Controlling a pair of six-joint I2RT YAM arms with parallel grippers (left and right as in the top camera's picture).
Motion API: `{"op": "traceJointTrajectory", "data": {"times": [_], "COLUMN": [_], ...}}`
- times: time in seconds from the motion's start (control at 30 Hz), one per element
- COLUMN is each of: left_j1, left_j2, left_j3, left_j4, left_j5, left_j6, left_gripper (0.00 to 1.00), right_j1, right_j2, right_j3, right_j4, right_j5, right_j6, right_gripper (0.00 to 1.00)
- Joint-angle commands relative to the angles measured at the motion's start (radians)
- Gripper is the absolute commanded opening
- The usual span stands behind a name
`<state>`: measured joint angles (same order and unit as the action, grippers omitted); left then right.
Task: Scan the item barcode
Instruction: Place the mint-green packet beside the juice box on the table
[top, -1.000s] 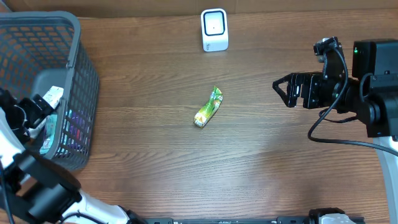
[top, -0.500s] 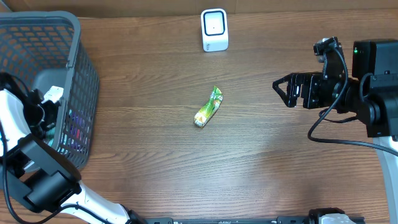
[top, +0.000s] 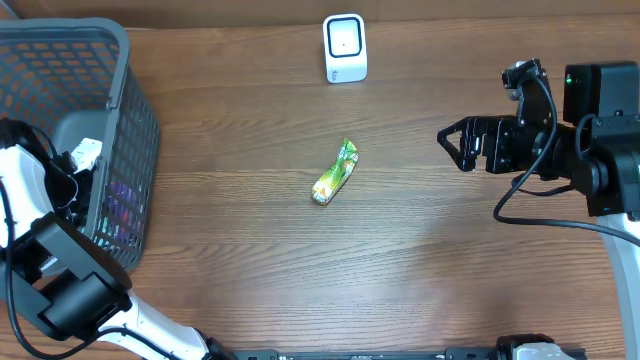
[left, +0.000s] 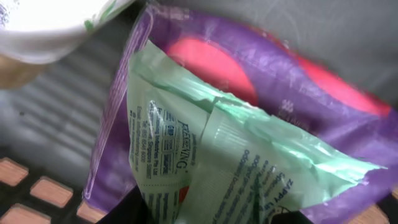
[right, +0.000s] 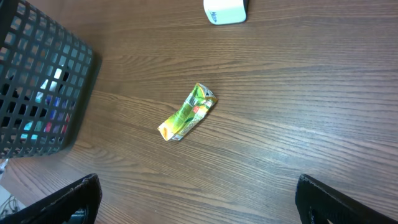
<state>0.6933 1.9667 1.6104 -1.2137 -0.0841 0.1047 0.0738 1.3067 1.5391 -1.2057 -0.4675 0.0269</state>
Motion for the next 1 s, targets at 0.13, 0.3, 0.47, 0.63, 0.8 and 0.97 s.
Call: {"op": "traceJointTrajectory", "data": {"times": [0.13, 0.3, 0.47, 0.63, 0.8, 0.97], "left_j1": [-0.014, -0.067, -0.289, -0.672, -0.865, -0.957], "left_j2": [0.008, 0.006, -0.022, -0.051, -0.032, 0.033], "left_j3": [0.414, 0.745, 1.12, 1.114, 0.911, 0.635], "left_j4": [-0.208, -0.349, -0.476, -0.476, -0.474, -0.366], "left_j5": [-0.014, 0.038, 0.029, 0.061, 0.067, 0.122], "left_j6": [-0.096, -0.136, -0.153, -0.145, -0.144, -0.17], "left_gripper": [0.04, 0.04, 0.04, 0.04, 0.04, 0.04], "right_j1": [0.005, 0.005, 0.005, 0.005, 0.005, 0.005], "right_j2": [0.003, 0.003, 0.003, 0.003, 0.003, 0.007], "right_j3": [0.026, 0.026, 0.026, 0.026, 0.026, 0.026], "right_j4": [0.003, 0.004, 0.008, 0.006, 0.005, 0.006], "right_j5": [-0.005, -0.005, -0.005, -0.005, -0.005, -0.005], "right_j6": [0.004, 0.004, 0.003, 0.004, 0.003, 0.003], "right_gripper": [1.0, 1.0, 1.0, 1.0, 1.0, 1.0]}}
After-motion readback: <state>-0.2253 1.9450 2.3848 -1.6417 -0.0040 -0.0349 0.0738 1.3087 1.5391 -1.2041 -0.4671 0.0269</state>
